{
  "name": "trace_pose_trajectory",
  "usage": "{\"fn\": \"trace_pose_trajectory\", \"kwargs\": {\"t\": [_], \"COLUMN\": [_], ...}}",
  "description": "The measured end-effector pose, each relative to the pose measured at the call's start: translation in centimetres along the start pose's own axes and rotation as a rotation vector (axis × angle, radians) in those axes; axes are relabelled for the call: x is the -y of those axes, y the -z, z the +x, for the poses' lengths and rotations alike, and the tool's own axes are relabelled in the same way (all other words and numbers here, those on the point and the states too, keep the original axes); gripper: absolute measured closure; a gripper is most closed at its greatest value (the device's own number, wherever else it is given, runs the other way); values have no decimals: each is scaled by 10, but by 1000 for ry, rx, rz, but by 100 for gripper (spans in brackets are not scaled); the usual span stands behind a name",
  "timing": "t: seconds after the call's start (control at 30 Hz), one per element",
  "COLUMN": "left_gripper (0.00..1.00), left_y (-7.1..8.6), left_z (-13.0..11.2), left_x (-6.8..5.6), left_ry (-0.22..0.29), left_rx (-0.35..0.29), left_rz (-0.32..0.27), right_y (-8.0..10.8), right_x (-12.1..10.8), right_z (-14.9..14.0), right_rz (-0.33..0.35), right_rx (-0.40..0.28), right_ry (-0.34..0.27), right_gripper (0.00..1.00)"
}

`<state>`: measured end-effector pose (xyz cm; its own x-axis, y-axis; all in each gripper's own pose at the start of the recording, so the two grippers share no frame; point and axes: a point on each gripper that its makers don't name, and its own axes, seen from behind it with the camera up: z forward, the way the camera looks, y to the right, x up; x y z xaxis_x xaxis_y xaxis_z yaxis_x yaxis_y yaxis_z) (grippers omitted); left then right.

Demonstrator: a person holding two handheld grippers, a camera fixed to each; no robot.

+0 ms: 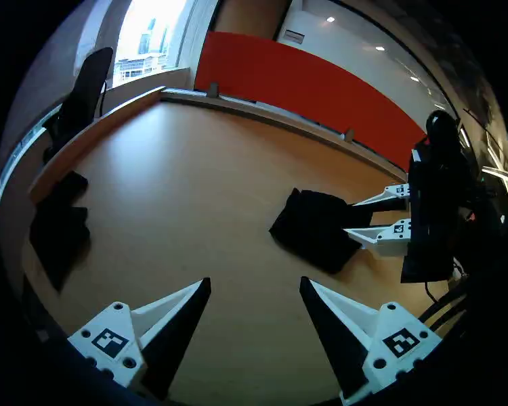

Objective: Fold towel

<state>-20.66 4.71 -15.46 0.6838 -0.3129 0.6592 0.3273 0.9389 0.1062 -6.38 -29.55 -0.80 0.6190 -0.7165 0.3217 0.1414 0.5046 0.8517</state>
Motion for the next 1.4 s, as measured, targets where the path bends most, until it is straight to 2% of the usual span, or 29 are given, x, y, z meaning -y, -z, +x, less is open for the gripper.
{"fn": "trace_pose_trajectory", "kwargs": {"t": [0.7,1.23,1.4], "left_gripper": [2,2,2], "left_y": [0,-3,-3], "left_z": [-9,-15,-16], "left_x": [5,6,6], "left_ry": [5,12,15], "left_rx": [13,22,22], "left_rz": [-19,-25,-26], "right_y": [-8,-16,-15], "right_x": [45,54,51], "right_z": [-41,-57,-63], "right_rz": [-41,-88,-115], "right_rx": [34,57,69], "right_ry": [-132,-187,-198], "right_gripper": [27,30,36]}}
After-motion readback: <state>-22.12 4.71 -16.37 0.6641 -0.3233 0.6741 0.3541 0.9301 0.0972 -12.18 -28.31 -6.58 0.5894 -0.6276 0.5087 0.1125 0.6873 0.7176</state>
